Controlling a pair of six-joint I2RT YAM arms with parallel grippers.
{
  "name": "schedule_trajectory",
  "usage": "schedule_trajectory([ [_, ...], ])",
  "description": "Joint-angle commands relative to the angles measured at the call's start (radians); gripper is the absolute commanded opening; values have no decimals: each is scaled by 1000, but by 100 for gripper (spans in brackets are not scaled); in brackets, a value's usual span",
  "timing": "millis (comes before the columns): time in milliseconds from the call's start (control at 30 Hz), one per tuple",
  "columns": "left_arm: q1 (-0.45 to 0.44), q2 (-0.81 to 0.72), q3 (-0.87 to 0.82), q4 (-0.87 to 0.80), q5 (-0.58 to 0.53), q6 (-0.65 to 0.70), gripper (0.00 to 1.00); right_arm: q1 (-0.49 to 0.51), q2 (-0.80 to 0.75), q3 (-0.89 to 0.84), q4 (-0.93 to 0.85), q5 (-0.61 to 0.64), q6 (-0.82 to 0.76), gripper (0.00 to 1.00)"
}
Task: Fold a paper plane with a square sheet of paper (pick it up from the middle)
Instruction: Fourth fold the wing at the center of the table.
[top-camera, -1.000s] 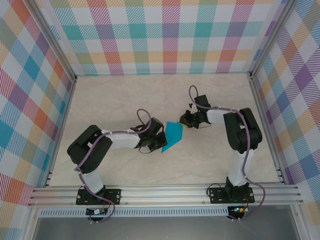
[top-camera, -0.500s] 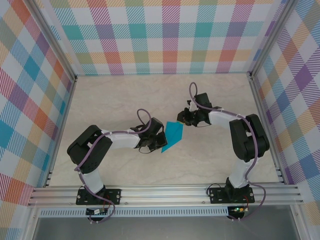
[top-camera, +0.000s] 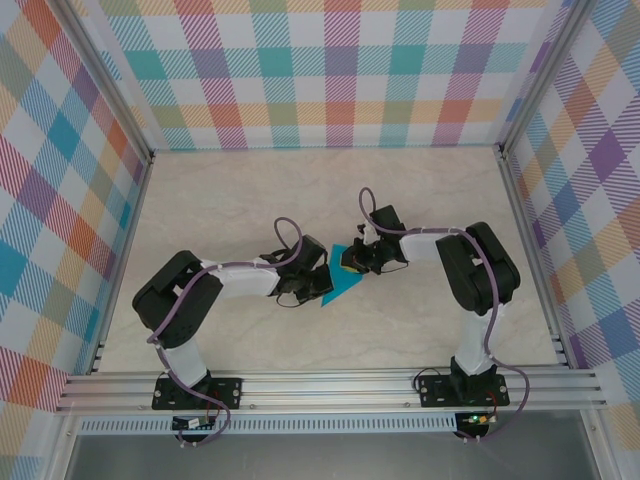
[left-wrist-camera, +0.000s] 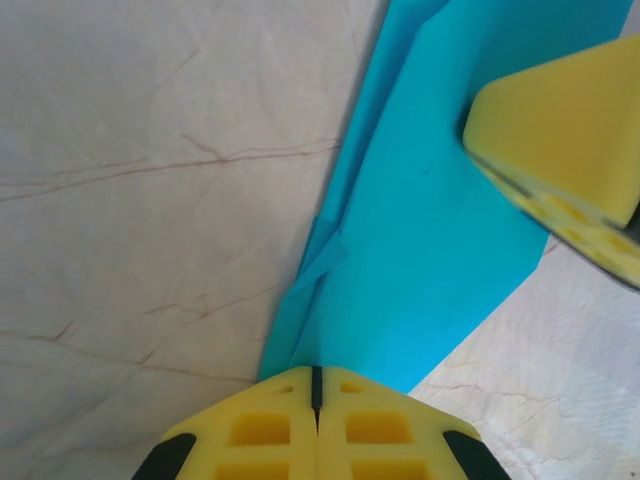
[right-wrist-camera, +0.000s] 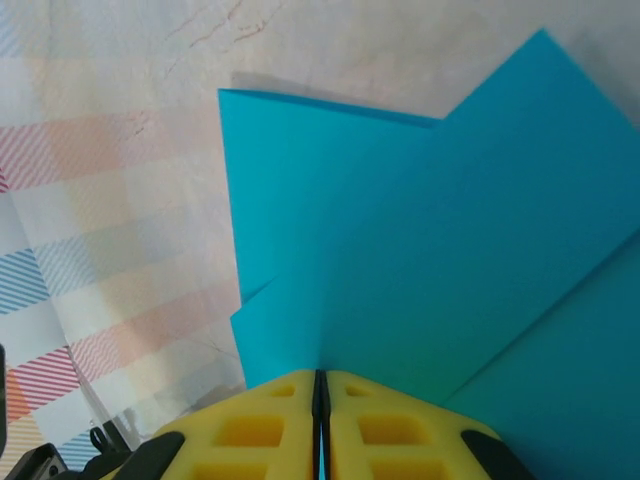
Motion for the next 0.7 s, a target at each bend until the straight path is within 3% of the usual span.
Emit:
schedule_trajectory([
  [0,-17,-51,12,-162,-26,33,5,1,39,-3,-21,34,-5,10],
  [267,1,-189,64,-219,-6,59,11,1,31,-11,-34,45,-6,10],
  [467,10,-112,95,-50,129,6,11,1,32,-17,-31,51,6,10],
  [667,10,4,84,46,147,-57,9,1,34,-26,-21,51,18,10],
])
